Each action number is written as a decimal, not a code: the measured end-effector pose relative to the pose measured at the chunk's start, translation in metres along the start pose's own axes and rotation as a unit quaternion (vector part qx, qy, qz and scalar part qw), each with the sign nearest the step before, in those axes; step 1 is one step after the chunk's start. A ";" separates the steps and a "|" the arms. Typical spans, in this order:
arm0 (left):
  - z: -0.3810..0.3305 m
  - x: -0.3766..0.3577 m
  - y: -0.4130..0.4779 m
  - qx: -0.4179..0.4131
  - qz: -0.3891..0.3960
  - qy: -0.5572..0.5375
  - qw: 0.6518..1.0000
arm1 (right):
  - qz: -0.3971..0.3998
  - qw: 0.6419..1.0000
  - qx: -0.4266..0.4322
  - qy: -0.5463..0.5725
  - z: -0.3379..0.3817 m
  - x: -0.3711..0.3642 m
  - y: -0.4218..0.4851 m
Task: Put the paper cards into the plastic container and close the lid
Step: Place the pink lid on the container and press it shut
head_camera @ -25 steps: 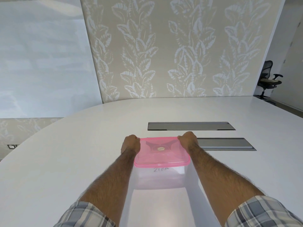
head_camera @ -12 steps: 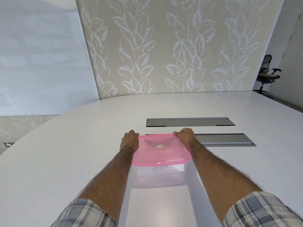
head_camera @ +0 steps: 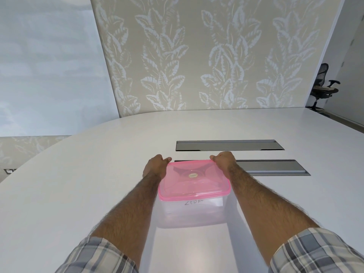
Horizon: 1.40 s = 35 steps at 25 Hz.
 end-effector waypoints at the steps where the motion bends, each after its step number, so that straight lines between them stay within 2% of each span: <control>1: -0.001 0.001 0.000 -0.003 -0.001 0.002 1.000 | -0.001 1.000 0.000 -0.005 0.001 0.001 0.001; 7: -0.003 0.005 -0.002 0.006 0.004 0.000 1.000 | -0.024 1.000 0.001 -0.013 0.003 0.003 -0.005; 19: -0.004 0.007 -0.008 0.000 0.005 -0.008 1.000 | -0.031 0.991 0.065 -0.114 0.007 -0.001 -0.010; 25: -0.008 0.006 -0.006 -0.017 0.007 0.054 0.998 | -0.014 0.956 0.174 -0.235 0.017 -0.008 -0.019; 30: -0.017 0.003 -0.007 -0.025 0.006 0.111 0.994 | -0.011 0.930 0.204 -0.306 0.021 -0.017 -0.015; 35: -0.019 0.002 -0.005 -0.031 0.005 0.132 0.991 | -0.014 0.930 0.197 -0.311 0.018 -0.018 -0.010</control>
Point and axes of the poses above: each hand's wrist, its own y-axis towards the middle knuckle, its own x-axis out of the back of the hand, z = x × y, the point moved 4 cm from there along y, towards the middle knuckle, and after that the axes turned 5 degrees about -z, right-handed, at the moved point
